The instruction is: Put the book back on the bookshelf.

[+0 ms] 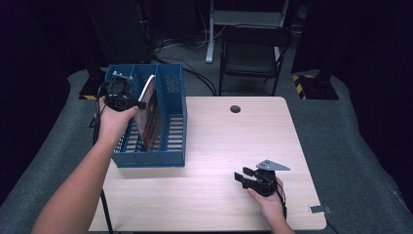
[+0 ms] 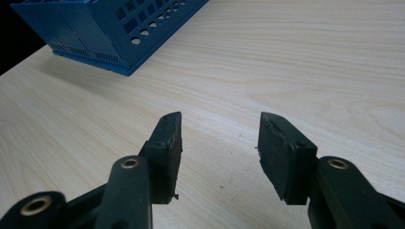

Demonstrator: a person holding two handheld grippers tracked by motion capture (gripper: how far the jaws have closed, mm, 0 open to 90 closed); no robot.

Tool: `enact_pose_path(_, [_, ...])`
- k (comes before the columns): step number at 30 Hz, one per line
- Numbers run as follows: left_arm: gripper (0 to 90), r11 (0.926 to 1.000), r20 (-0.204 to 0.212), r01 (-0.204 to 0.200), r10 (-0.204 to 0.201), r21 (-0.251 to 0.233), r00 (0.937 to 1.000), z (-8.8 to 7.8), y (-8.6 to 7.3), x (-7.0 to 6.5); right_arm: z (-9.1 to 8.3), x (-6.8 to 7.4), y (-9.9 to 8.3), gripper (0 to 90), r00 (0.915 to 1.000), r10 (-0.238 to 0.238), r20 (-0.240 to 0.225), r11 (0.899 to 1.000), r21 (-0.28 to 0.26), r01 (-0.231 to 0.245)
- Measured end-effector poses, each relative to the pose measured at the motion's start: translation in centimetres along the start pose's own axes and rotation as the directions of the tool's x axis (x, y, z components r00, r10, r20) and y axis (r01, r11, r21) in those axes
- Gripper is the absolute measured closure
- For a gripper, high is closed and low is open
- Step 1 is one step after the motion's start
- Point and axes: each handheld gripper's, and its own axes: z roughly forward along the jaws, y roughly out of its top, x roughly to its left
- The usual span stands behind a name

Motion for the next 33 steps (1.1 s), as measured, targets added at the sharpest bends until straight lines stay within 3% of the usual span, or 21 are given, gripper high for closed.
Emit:
enact_pose_path(19, [76.5,0.9998,0.012,-0.004,0.004,-0.018,0.9999,-1.0,-1.6,0.5,0.0,0.1,0.0,50.5,1.0000,0.005,0.003,1.000,-0.001,-0.005])
enact_pose_path(33, [83.0,0.9992,-0.018,-0.002,0.001,-0.041,0.9998,-1.1,-1.9,0.9,0.0,0.1,0.0,50.5,1.0000,0.004,0.003,1.000,-0.002,-0.004])
